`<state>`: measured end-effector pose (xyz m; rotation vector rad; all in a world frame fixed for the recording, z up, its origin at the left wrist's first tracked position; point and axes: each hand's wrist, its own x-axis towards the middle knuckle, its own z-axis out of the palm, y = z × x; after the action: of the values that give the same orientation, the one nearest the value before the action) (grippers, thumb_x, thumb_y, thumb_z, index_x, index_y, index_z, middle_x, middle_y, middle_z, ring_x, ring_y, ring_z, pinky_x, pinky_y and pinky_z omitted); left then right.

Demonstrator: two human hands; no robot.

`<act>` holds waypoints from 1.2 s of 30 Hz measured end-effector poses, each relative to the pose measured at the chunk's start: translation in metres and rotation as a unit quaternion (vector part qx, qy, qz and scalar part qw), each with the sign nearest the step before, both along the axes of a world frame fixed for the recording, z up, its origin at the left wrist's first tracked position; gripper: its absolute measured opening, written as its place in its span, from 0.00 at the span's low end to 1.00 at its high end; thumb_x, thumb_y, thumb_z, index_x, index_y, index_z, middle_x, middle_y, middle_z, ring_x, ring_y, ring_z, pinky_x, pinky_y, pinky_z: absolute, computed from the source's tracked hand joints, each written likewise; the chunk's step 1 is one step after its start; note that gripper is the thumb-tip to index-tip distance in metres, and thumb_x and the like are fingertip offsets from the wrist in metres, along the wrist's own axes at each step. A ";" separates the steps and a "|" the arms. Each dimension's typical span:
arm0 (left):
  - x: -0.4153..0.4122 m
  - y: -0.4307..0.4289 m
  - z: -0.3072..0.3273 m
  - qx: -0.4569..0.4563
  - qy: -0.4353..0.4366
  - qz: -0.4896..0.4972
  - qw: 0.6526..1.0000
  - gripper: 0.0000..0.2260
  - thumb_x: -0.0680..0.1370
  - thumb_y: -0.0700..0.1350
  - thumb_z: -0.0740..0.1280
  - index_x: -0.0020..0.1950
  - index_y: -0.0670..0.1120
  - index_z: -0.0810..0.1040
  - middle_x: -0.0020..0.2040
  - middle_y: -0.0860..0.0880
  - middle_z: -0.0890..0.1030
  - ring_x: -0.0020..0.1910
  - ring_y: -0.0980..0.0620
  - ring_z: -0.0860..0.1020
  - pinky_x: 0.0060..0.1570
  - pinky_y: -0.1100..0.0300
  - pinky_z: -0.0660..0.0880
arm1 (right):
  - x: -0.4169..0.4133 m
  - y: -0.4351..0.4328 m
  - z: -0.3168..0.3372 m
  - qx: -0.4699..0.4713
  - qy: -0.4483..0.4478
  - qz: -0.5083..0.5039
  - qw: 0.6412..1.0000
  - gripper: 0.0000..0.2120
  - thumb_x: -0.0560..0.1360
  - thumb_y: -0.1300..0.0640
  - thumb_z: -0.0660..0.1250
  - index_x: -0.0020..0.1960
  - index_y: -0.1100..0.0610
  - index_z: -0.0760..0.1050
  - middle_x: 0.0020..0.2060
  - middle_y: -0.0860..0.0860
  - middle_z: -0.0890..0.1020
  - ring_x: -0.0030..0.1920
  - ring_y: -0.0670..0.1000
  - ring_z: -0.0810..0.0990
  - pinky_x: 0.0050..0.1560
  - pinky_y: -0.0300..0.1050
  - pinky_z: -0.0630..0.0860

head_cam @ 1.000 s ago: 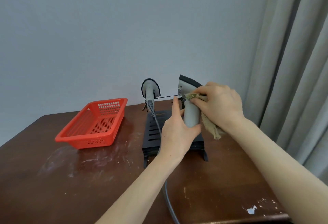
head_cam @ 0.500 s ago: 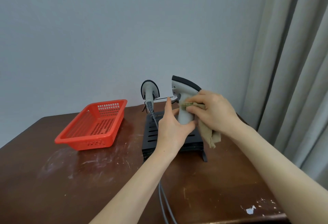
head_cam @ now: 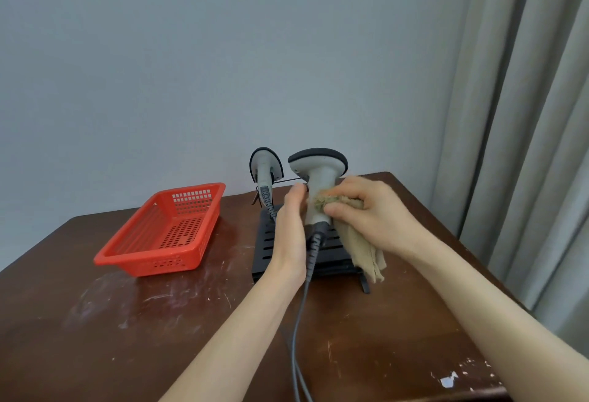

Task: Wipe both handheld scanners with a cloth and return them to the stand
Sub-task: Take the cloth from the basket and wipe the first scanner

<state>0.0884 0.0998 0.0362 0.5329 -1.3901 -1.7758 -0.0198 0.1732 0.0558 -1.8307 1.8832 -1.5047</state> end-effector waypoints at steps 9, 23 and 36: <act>0.000 0.000 0.004 0.165 0.051 -0.015 0.985 0.04 0.77 0.41 0.65 0.44 0.42 0.78 0.35 0.46 0.76 0.27 0.54 0.71 0.21 0.65 0.66 | 0.001 -0.012 0.001 -0.058 -0.062 -0.101 0.991 0.09 0.74 0.59 0.69 0.50 0.46 0.81 0.43 0.45 0.80 0.47 0.43 0.78 0.50 0.36 0.73; 0.003 -0.004 0.005 0.224 0.033 0.017 0.974 0.06 0.79 0.42 0.61 0.48 0.40 0.75 0.35 0.43 0.81 0.28 0.50 0.79 0.42 0.53 0.77 | -0.005 -0.022 0.002 -0.078 -0.058 -0.166 0.981 0.09 0.75 0.58 0.67 0.54 0.51 0.81 0.47 0.46 0.81 0.50 0.46 0.78 0.51 0.39 0.73; 0.002 -0.005 0.000 0.236 0.070 -0.006 0.969 0.17 0.81 0.53 0.57 0.53 0.39 0.74 0.37 0.44 0.81 0.25 0.53 0.71 0.22 0.65 0.72 | -0.014 -0.019 0.004 -0.109 -0.122 -0.162 0.973 0.09 0.74 0.58 0.68 0.52 0.49 0.81 0.47 0.50 0.81 0.49 0.47 0.79 0.51 0.38 0.74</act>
<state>0.0900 0.0949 0.0360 0.6320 -0.8724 -2.1201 -0.0342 0.1537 0.0601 -1.3726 2.0321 -2.0096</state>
